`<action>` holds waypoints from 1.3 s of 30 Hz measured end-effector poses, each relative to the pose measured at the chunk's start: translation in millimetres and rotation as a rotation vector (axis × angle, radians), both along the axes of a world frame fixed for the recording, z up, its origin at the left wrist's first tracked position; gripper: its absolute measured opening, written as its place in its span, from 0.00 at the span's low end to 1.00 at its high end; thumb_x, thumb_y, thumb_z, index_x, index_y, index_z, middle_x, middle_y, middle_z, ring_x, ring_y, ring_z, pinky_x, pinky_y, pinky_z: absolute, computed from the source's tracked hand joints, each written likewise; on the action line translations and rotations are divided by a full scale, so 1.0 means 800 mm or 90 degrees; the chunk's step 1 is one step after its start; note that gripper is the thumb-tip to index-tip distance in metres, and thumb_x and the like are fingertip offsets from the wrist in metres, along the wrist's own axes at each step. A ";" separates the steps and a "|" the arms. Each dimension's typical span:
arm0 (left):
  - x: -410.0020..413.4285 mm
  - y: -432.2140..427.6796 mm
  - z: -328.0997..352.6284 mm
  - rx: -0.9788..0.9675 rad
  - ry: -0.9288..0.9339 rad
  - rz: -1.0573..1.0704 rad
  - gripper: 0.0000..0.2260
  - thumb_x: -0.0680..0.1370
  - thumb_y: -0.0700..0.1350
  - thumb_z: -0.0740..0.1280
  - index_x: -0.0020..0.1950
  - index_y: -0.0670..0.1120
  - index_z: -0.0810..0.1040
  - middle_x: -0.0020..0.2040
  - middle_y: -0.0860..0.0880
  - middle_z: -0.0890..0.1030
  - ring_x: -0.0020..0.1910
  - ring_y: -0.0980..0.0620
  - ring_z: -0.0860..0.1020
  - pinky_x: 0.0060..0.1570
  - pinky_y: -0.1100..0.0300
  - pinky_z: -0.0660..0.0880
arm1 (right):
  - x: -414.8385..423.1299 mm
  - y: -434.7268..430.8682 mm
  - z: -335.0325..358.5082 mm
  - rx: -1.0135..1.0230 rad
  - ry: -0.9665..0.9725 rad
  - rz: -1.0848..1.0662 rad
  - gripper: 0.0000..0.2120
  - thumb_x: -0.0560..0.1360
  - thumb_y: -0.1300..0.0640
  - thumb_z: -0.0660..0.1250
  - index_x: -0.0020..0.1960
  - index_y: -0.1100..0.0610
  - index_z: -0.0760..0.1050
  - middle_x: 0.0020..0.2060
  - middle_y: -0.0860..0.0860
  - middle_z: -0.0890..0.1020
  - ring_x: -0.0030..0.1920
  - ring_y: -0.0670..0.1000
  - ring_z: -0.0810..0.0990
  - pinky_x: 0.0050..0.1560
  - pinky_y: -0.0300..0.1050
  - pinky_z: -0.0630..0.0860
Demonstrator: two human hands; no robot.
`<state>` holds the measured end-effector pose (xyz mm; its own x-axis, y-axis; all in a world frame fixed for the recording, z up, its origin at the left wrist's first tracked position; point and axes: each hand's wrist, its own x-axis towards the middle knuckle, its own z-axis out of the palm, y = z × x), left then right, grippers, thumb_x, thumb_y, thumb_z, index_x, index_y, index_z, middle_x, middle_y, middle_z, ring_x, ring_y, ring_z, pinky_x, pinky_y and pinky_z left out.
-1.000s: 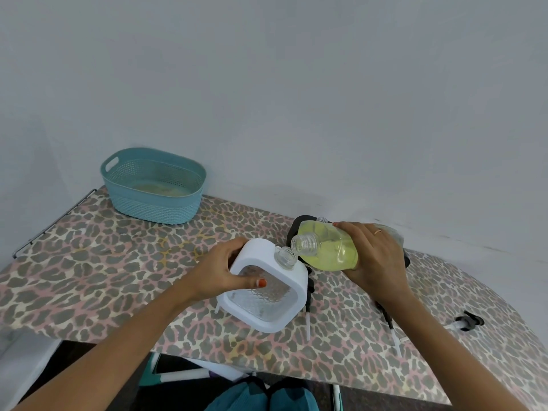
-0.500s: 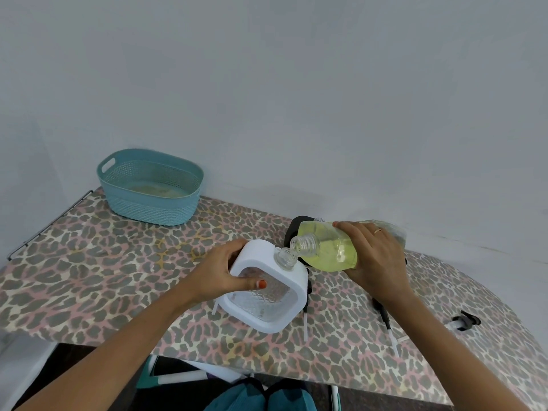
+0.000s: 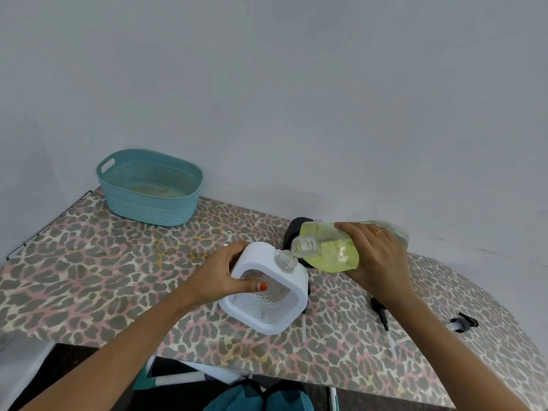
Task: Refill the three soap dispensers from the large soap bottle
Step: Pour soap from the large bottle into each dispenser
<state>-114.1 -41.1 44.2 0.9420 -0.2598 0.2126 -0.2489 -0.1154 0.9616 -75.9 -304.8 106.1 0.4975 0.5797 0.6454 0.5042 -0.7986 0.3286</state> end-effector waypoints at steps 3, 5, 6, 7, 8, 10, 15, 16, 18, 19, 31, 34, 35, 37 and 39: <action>0.000 -0.001 0.001 -0.002 -0.003 0.004 0.30 0.53 0.69 0.73 0.49 0.55 0.75 0.42 0.61 0.81 0.39 0.62 0.79 0.39 0.73 0.72 | 0.000 -0.001 0.001 -0.007 0.004 -0.008 0.38 0.50 0.60 0.83 0.56 0.56 0.69 0.44 0.52 0.84 0.40 0.55 0.83 0.42 0.41 0.65; 0.000 -0.002 0.001 -0.005 -0.003 0.005 0.30 0.53 0.69 0.73 0.49 0.55 0.75 0.42 0.61 0.81 0.39 0.62 0.79 0.38 0.73 0.72 | 0.000 -0.001 0.002 -0.014 0.000 -0.014 0.38 0.50 0.59 0.83 0.56 0.56 0.69 0.44 0.52 0.84 0.40 0.54 0.83 0.42 0.41 0.67; 0.000 -0.002 0.001 -0.007 -0.003 0.005 0.30 0.53 0.68 0.73 0.49 0.55 0.75 0.42 0.61 0.81 0.39 0.62 0.79 0.38 0.73 0.72 | -0.001 -0.001 0.003 -0.015 0.000 -0.013 0.38 0.50 0.59 0.83 0.56 0.56 0.69 0.44 0.52 0.84 0.40 0.54 0.83 0.42 0.41 0.67; 0.000 -0.003 0.000 -0.008 -0.004 0.006 0.30 0.53 0.68 0.73 0.49 0.55 0.75 0.42 0.60 0.81 0.39 0.62 0.79 0.38 0.73 0.72 | -0.001 -0.001 0.003 -0.014 0.001 -0.010 0.38 0.50 0.59 0.83 0.56 0.56 0.69 0.44 0.52 0.84 0.40 0.55 0.83 0.43 0.41 0.67; 0.000 -0.003 0.000 -0.008 -0.004 0.006 0.31 0.53 0.68 0.73 0.49 0.55 0.76 0.42 0.60 0.81 0.39 0.61 0.79 0.39 0.72 0.73 | -0.001 -0.001 0.004 -0.012 0.002 -0.006 0.38 0.50 0.59 0.83 0.56 0.56 0.69 0.44 0.52 0.84 0.40 0.55 0.83 0.43 0.41 0.66; 0.001 -0.003 -0.001 -0.010 -0.003 0.006 0.31 0.53 0.68 0.74 0.49 0.54 0.76 0.42 0.59 0.81 0.39 0.61 0.79 0.39 0.72 0.73 | -0.001 -0.002 0.005 -0.009 0.005 -0.004 0.38 0.50 0.60 0.83 0.56 0.56 0.69 0.44 0.53 0.84 0.40 0.55 0.83 0.43 0.42 0.65; 0.001 -0.002 -0.003 -0.008 -0.008 0.008 0.31 0.53 0.68 0.74 0.50 0.54 0.76 0.42 0.60 0.81 0.40 0.61 0.79 0.40 0.71 0.73 | -0.001 -0.003 0.008 -0.013 0.015 -0.012 0.40 0.48 0.60 0.83 0.56 0.57 0.69 0.44 0.53 0.84 0.40 0.55 0.83 0.43 0.41 0.65; 0.001 -0.002 -0.003 -0.007 -0.009 0.010 0.31 0.53 0.68 0.74 0.50 0.53 0.76 0.42 0.60 0.81 0.40 0.61 0.79 0.40 0.71 0.73 | -0.001 -0.003 0.009 -0.013 0.016 -0.012 0.40 0.48 0.59 0.83 0.56 0.57 0.69 0.44 0.53 0.84 0.40 0.55 0.83 0.43 0.41 0.65; 0.001 -0.002 -0.005 -0.005 -0.012 0.013 0.32 0.53 0.68 0.73 0.50 0.53 0.76 0.42 0.61 0.81 0.39 0.62 0.79 0.39 0.71 0.73 | -0.002 -0.004 0.010 -0.015 0.018 -0.013 0.40 0.48 0.59 0.83 0.56 0.57 0.69 0.44 0.53 0.84 0.40 0.55 0.83 0.43 0.41 0.65; 0.002 -0.002 -0.005 -0.003 -0.014 0.015 0.32 0.53 0.68 0.73 0.50 0.53 0.76 0.42 0.61 0.81 0.40 0.61 0.79 0.39 0.71 0.73 | -0.002 -0.005 0.010 -0.017 0.017 -0.015 0.41 0.47 0.60 0.83 0.56 0.57 0.69 0.44 0.53 0.84 0.40 0.55 0.83 0.43 0.41 0.65; 0.004 -0.002 -0.010 -0.005 -0.013 0.017 0.31 0.53 0.68 0.74 0.50 0.54 0.76 0.42 0.59 0.81 0.40 0.59 0.79 0.41 0.69 0.74 | -0.003 -0.004 0.014 -0.023 0.016 -0.024 0.41 0.46 0.62 0.83 0.56 0.56 0.69 0.44 0.52 0.84 0.40 0.54 0.83 0.42 0.41 0.67; 0.004 -0.002 -0.012 -0.003 -0.016 0.019 0.31 0.53 0.68 0.74 0.50 0.54 0.76 0.43 0.58 0.81 0.40 0.58 0.79 0.41 0.67 0.75 | -0.003 -0.005 0.015 -0.024 0.006 -0.018 0.41 0.46 0.64 0.82 0.56 0.56 0.69 0.43 0.52 0.84 0.40 0.54 0.83 0.41 0.41 0.69; 0.004 -0.003 -0.012 -0.005 -0.018 0.018 0.31 0.54 0.68 0.74 0.50 0.54 0.76 0.42 0.59 0.81 0.40 0.58 0.79 0.41 0.68 0.75 | -0.003 -0.005 0.016 -0.024 0.004 -0.014 0.40 0.46 0.64 0.82 0.55 0.56 0.69 0.43 0.52 0.84 0.40 0.54 0.83 0.40 0.42 0.70; 0.003 -0.003 -0.011 -0.011 -0.022 0.016 0.30 0.54 0.67 0.74 0.49 0.54 0.76 0.41 0.60 0.81 0.39 0.60 0.79 0.39 0.70 0.74 | -0.003 -0.006 0.016 -0.027 0.002 -0.012 0.40 0.47 0.63 0.82 0.55 0.56 0.69 0.43 0.52 0.84 0.40 0.54 0.83 0.39 0.41 0.74; 0.002 -0.004 -0.011 -0.015 -0.023 0.013 0.29 0.54 0.67 0.74 0.49 0.54 0.75 0.40 0.60 0.81 0.39 0.61 0.79 0.39 0.71 0.73 | -0.004 -0.007 0.017 -0.030 0.002 -0.015 0.41 0.47 0.63 0.82 0.56 0.56 0.69 0.43 0.52 0.84 0.41 0.54 0.83 0.39 0.42 0.73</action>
